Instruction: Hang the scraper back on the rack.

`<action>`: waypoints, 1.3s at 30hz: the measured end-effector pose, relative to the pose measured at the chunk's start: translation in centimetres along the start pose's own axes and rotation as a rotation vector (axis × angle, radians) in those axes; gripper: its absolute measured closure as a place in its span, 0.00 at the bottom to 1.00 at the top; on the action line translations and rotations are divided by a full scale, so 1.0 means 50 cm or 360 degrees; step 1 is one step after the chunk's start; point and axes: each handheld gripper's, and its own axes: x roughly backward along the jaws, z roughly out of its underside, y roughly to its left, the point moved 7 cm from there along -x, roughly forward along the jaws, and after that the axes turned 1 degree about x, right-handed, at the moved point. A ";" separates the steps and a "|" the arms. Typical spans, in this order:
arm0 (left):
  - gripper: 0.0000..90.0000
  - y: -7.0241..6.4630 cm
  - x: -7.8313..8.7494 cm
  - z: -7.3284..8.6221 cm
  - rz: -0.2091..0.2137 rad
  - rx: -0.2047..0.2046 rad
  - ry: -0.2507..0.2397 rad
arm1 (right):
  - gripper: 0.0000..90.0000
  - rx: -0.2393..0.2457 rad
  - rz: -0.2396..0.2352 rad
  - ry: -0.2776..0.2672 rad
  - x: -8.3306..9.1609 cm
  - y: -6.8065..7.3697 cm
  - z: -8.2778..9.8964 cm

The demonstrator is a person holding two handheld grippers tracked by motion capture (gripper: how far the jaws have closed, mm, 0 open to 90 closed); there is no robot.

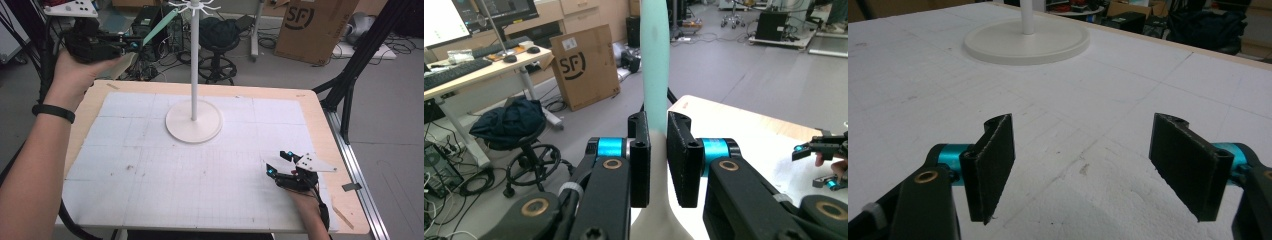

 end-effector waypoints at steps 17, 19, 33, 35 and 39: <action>0.32 -0.023 0.011 0.101 -0.0010 0.0023 0.0029 | 0.28 0.0004 -0.0004 -0.0003 0.000 0.000 0.000; 0.29 -0.032 0.018 0.141 -0.0030 -0.0001 0.0039 | 0.28 0.0006 -0.0004 -0.0001 0.000 -0.001 0.000; 0.24 -0.138 0.034 0.412 0.0085 -0.0075 0.0070 | 0.28 0.0011 0.0014 -0.0001 0.000 0.001 0.000; 0.24 -0.147 0.037 0.442 0.0076 -0.0085 0.0081 | 0.28 0.0011 0.0015 -0.0001 0.000 0.001 0.000; 0.23 -0.158 0.038 0.488 0.0055 -0.0082 0.0104 | 0.28 0.0014 0.0014 -0.0004 -0.001 0.000 0.000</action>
